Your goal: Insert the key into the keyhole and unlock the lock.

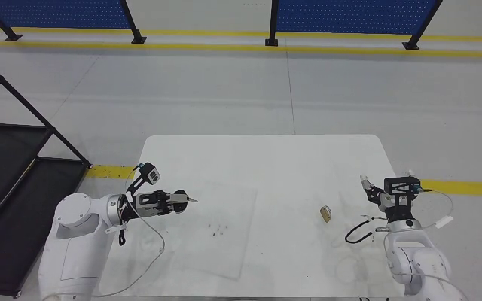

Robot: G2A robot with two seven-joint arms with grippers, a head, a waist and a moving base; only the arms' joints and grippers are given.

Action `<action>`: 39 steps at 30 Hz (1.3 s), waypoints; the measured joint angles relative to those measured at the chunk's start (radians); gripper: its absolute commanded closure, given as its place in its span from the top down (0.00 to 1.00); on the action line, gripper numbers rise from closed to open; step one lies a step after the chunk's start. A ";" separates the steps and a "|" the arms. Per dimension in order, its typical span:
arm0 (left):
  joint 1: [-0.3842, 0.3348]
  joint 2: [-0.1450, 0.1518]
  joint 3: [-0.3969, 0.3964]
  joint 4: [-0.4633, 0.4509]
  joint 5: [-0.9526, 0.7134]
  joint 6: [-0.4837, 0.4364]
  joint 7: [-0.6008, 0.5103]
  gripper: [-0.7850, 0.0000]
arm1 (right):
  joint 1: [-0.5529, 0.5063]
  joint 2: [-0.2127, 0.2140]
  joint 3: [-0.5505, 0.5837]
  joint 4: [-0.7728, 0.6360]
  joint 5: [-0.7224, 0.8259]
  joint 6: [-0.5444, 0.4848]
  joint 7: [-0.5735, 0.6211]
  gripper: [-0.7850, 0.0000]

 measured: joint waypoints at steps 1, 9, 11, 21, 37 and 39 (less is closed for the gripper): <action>0.000 0.000 0.000 0.000 0.000 0.000 0.000 0.00 | 0.001 0.000 -0.001 -0.003 -0.003 -0.002 0.001 1.00; 0.000 0.000 0.000 0.000 0.000 0.000 0.000 0.00 | 0.041 0.001 -0.056 -0.185 -0.167 -0.007 0.210 1.00; 0.000 0.000 0.000 0.000 0.000 0.000 0.000 0.00 | 0.054 0.002 -0.071 -0.230 -0.206 -0.032 0.284 1.00; 0.000 0.000 0.000 0.000 0.000 0.000 0.000 0.00 | 0.100 0.001 -0.179 -0.373 -0.297 -0.182 0.718 1.00; 0.000 0.000 0.000 0.000 0.000 0.000 0.000 0.00 | 0.181 -0.013 -0.253 -0.406 -0.080 -0.251 1.194 1.00; 0.000 0.000 0.000 0.000 0.000 0.000 0.000 0.00 | 0.181 -0.013 -0.253 -0.406 -0.081 -0.251 1.194 1.00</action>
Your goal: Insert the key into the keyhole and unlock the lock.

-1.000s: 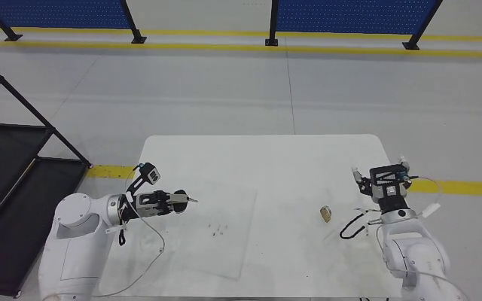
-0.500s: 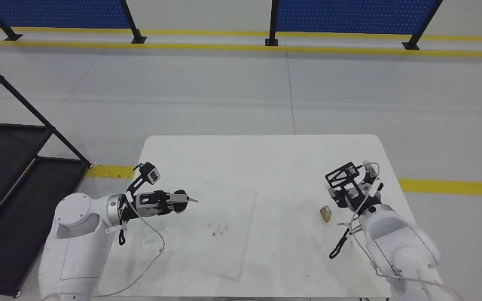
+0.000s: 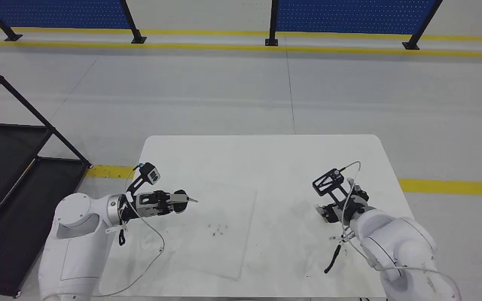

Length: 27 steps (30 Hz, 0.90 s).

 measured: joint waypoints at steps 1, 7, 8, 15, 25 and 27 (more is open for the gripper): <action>0.000 0.000 0.000 0.000 0.000 0.000 0.000 0.00 | 0.000 0.000 0.000 0.000 0.000 0.000 0.000 1.00; 0.000 0.000 0.000 0.000 0.000 0.000 0.000 0.00 | 0.037 -0.001 -0.001 0.037 0.074 -0.019 0.069 1.00; 0.000 0.000 0.000 0.000 0.000 0.000 0.000 0.00 | 0.062 -0.002 -0.003 0.053 0.111 -0.019 0.114 1.00; 0.000 0.000 0.000 0.000 0.000 0.000 0.000 0.00 | 0.202 -0.006 -0.070 0.164 0.255 -0.022 0.343 1.00; 0.000 0.000 0.000 0.000 0.000 0.000 0.000 0.00 | 0.267 0.011 -0.158 0.288 0.244 0.035 0.342 1.00; 0.000 0.000 0.000 0.000 0.000 0.000 0.000 0.00 | 0.272 0.014 -0.166 0.304 0.246 0.057 0.342 1.00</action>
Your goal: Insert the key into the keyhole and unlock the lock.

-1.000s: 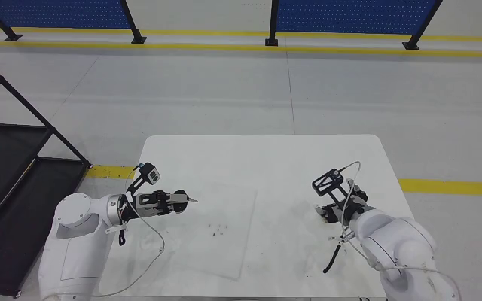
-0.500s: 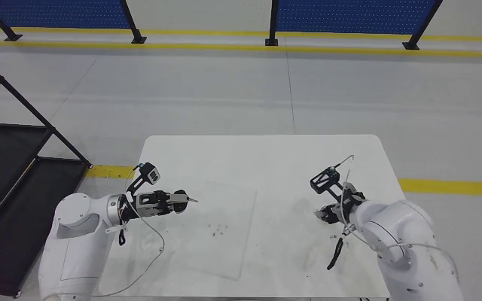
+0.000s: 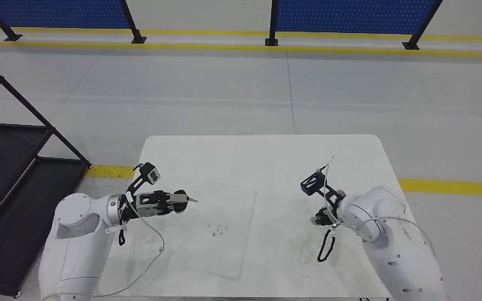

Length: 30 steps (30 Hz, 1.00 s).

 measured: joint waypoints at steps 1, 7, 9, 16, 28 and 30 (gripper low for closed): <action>0.000 0.000 0.000 0.000 0.000 0.000 0.000 0.00 | 0.002 0.002 -0.003 0.007 0.001 0.005 0.000 1.00; 0.000 0.000 0.000 0.000 0.000 0.000 0.000 0.00 | 0.009 0.014 -0.026 0.046 0.012 0.025 0.000 1.00; 0.000 0.000 0.000 0.000 0.000 0.000 0.000 0.00 | 0.017 0.018 -0.036 0.064 0.019 0.025 0.000 1.00; 0.000 0.000 0.000 0.000 0.000 0.000 0.000 0.00 | 0.057 0.029 -0.067 0.114 0.060 0.009 0.000 1.00; 0.000 0.000 0.000 0.000 0.000 0.000 0.000 0.00 | 0.144 0.045 -0.135 0.209 0.115 -0.016 0.000 0.98; 0.000 0.000 0.000 0.000 0.000 0.000 0.000 0.00 | 0.158 0.048 -0.147 0.226 0.124 -0.018 0.000 0.92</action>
